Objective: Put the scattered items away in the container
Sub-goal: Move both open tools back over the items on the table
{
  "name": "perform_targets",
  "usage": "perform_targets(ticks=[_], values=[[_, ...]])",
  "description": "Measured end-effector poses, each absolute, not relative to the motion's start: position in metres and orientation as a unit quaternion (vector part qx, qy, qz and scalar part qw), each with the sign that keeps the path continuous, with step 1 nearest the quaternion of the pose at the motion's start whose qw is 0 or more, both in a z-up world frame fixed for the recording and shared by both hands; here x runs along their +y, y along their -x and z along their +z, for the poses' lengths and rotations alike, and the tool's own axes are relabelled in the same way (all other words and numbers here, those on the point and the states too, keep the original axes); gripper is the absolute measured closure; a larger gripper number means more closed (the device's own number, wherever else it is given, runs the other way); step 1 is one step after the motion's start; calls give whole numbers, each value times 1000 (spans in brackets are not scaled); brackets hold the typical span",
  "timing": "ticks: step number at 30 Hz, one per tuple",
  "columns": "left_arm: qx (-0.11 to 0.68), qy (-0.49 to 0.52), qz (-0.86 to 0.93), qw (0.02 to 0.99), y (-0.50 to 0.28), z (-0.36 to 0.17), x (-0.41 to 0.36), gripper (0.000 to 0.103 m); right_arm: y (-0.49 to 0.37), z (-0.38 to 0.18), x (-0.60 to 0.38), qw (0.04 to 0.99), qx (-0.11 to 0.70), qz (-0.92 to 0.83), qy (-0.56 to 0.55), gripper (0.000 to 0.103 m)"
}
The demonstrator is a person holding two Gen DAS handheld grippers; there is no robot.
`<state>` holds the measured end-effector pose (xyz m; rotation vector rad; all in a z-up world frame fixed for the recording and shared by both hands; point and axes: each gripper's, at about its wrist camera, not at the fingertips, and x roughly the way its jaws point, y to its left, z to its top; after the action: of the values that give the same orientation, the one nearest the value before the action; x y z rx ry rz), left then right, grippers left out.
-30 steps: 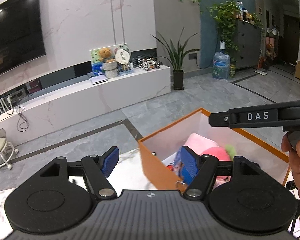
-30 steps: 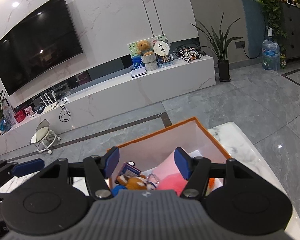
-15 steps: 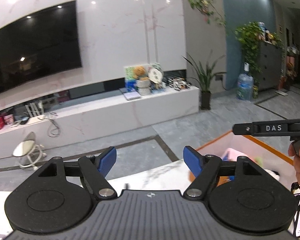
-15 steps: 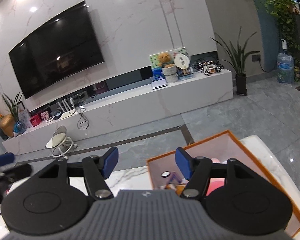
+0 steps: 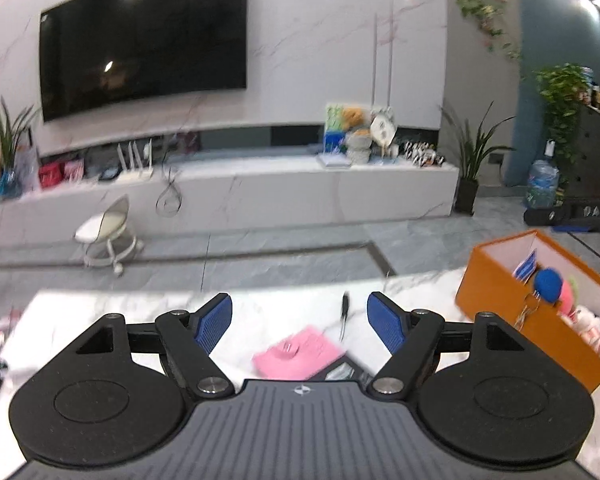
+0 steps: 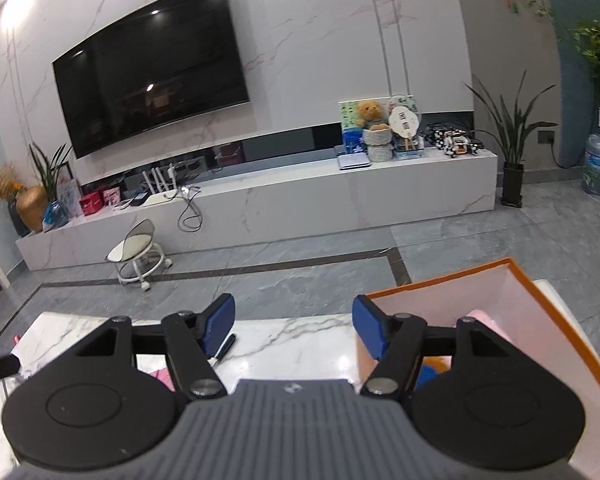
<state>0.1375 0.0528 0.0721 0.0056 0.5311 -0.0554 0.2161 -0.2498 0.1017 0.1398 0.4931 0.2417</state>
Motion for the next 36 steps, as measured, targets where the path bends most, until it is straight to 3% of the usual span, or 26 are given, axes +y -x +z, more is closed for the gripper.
perform_targets(ticks=[12, 36], values=[[300, -3, -37, 953, -119, 36, 73, 13, -205, 74, -191, 948, 260, 182, -33, 18], [435, -45, -81, 896, -128, -59, 54, 13, -210, 20, -113, 916, 319, 240, 34, 16]])
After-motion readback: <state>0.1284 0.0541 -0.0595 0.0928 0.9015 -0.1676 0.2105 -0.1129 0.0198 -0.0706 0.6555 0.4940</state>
